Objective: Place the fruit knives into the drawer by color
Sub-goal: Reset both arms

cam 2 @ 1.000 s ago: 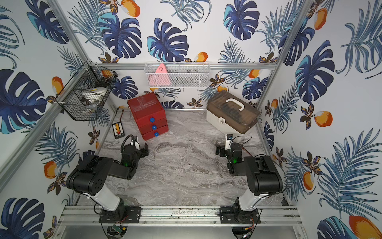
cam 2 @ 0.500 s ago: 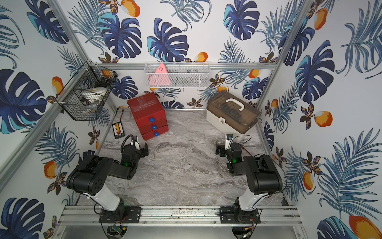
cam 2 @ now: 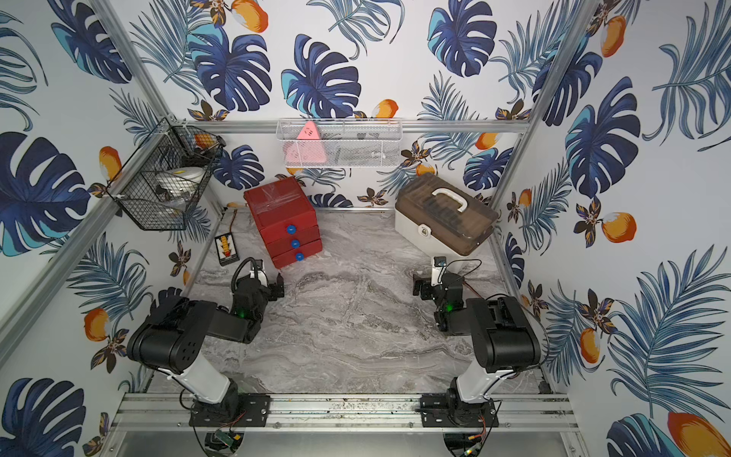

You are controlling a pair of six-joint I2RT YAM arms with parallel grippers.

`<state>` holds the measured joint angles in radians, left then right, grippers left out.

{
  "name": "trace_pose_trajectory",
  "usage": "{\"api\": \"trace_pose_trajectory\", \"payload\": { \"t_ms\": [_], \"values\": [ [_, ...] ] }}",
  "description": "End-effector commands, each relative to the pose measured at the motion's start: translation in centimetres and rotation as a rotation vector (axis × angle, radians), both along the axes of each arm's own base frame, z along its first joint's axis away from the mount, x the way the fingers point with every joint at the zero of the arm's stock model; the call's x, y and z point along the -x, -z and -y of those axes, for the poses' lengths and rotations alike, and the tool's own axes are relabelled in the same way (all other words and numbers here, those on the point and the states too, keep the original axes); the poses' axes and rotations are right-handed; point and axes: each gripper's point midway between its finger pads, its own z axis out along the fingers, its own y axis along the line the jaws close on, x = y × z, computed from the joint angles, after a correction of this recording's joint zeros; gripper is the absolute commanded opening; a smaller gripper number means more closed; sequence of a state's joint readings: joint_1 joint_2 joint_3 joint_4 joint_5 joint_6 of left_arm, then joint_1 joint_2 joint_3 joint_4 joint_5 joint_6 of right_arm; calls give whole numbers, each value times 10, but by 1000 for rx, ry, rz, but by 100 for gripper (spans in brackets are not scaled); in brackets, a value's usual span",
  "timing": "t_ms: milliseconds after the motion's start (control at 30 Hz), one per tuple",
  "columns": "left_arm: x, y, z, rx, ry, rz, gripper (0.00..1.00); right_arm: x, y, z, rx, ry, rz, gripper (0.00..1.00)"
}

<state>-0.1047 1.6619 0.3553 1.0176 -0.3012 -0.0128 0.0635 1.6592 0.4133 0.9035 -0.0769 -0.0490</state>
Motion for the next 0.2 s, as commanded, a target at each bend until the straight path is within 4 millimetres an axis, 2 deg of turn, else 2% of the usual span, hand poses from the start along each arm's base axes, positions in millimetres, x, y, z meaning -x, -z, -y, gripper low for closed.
{"api": "trace_pose_trajectory", "payload": {
  "t_ms": [0, 167],
  "values": [
    [-6, -11, 3, 3, 15, 45, 99, -2, -7, -1, 3, -6, 31, 100],
    [-3, -13, 4, -2, 15, 53, 99, -2, -7, -1, 1, -5, 28, 100]
  ]
}}
